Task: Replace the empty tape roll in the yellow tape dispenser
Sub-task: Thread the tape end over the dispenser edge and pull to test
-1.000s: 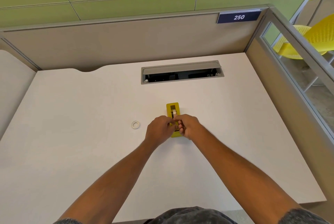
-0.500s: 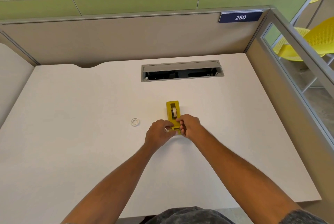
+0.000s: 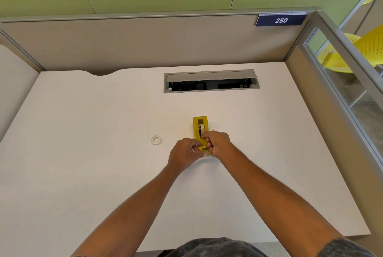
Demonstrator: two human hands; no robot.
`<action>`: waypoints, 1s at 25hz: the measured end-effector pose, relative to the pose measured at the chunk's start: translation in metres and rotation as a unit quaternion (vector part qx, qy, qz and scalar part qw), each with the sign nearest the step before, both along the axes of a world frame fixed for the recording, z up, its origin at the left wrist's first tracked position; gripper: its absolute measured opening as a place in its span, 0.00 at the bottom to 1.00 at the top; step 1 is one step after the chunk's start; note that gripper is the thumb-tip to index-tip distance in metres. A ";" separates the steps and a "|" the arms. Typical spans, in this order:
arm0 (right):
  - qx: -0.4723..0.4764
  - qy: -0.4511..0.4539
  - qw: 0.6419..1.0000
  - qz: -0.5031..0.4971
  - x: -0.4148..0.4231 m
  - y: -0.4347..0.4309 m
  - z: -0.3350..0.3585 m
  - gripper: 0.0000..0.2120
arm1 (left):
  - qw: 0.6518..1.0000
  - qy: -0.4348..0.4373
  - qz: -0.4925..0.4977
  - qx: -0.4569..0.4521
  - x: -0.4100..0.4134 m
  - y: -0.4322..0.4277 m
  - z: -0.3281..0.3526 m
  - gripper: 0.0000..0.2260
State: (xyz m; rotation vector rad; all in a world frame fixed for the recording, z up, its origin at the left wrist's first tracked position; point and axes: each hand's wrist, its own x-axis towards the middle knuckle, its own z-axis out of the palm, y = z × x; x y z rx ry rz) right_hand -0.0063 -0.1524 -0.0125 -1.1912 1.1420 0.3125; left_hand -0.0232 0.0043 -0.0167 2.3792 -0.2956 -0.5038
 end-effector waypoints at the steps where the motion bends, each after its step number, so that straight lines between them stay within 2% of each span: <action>1: -0.004 0.002 1.000 -0.003 0.000 0.000 -0.001 0.07 | 1.000 0.000 -0.001 0.001 0.000 -0.001 0.000 0.19; 8: -0.021 0.002 1.000 -0.003 -0.003 0.001 -0.001 0.09 | 1.000 0.003 0.001 0.006 0.002 -0.002 -0.002 0.15; 16: -0.043 0.002 0.999 0.008 -0.009 0.005 -0.001 0.06 | 1.000 -0.001 0.004 -0.013 0.001 -0.002 -0.006 0.12; 25: -0.020 0.001 1.000 0.017 -0.015 0.002 0.002 0.06 | 0.999 -0.025 0.013 -0.022 -0.004 -0.004 -0.007 0.11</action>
